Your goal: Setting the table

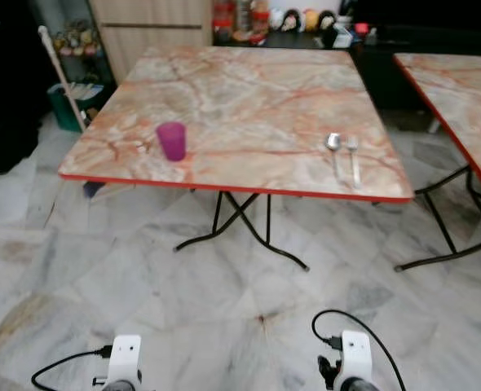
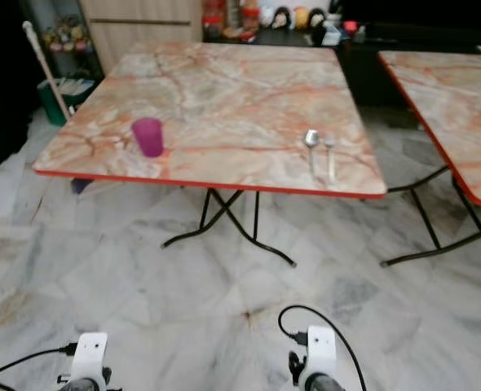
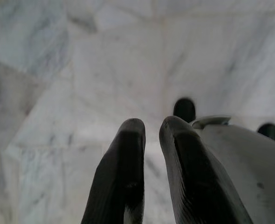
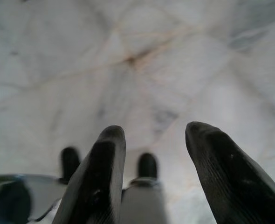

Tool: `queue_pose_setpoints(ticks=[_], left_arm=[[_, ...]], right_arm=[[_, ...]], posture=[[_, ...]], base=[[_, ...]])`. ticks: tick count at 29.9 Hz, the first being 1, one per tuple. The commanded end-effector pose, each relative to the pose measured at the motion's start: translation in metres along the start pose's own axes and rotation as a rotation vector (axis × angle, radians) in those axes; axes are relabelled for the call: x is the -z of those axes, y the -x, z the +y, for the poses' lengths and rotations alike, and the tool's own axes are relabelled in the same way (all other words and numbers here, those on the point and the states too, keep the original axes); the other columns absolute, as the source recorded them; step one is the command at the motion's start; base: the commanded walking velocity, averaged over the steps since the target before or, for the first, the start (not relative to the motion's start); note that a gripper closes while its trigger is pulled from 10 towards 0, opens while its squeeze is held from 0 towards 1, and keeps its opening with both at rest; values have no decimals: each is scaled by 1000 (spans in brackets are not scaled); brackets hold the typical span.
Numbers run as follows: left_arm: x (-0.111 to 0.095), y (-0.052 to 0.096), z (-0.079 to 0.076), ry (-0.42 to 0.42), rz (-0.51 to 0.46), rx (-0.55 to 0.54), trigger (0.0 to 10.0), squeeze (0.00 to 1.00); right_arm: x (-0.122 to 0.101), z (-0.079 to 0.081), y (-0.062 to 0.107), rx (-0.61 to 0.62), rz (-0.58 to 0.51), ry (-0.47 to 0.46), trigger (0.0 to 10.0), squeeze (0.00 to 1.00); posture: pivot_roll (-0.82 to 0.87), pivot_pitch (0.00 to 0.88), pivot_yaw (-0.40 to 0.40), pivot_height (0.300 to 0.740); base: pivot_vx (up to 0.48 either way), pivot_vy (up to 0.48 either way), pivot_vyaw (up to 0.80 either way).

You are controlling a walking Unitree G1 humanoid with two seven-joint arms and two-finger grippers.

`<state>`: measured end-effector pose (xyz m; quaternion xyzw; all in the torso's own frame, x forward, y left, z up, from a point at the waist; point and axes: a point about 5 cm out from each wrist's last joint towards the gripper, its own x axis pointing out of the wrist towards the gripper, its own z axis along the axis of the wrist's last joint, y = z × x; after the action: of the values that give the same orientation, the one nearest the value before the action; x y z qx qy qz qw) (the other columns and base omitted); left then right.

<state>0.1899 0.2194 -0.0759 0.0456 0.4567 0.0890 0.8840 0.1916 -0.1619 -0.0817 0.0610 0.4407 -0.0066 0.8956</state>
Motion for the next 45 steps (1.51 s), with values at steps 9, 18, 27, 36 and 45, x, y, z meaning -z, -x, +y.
queue_pose_setpoints(ticks=[9,18,27,36,45], left_arm=[[1,0,-3,-1,8,9,10000,0],[0,0,-5,-12,8,18,10000,0],[5,1,-2,-20,19,16,10000,0],[10,1,7,-60,33,13,10000,0],[13,3,22,-84,34,-10,10000,0]], right_arm=[[9,-11,3,34,18,-15,10000,0],[14,-13,5,42,25,-15,10000,0],[18,-12,6,49,29,-28,10000,0],[29,-5,8,31,45,-20,10000,0],[45,-9,13,36,73,-11,10000,0]], posture=[[37,151,-26,740],[30,167,-23,740],[26,176,-13,740],[21,205,21,740],[34,203,30,740]], base=[[341,0,0],[341,0,0],[340,0,0],[323,0,0],[61,0,0]])
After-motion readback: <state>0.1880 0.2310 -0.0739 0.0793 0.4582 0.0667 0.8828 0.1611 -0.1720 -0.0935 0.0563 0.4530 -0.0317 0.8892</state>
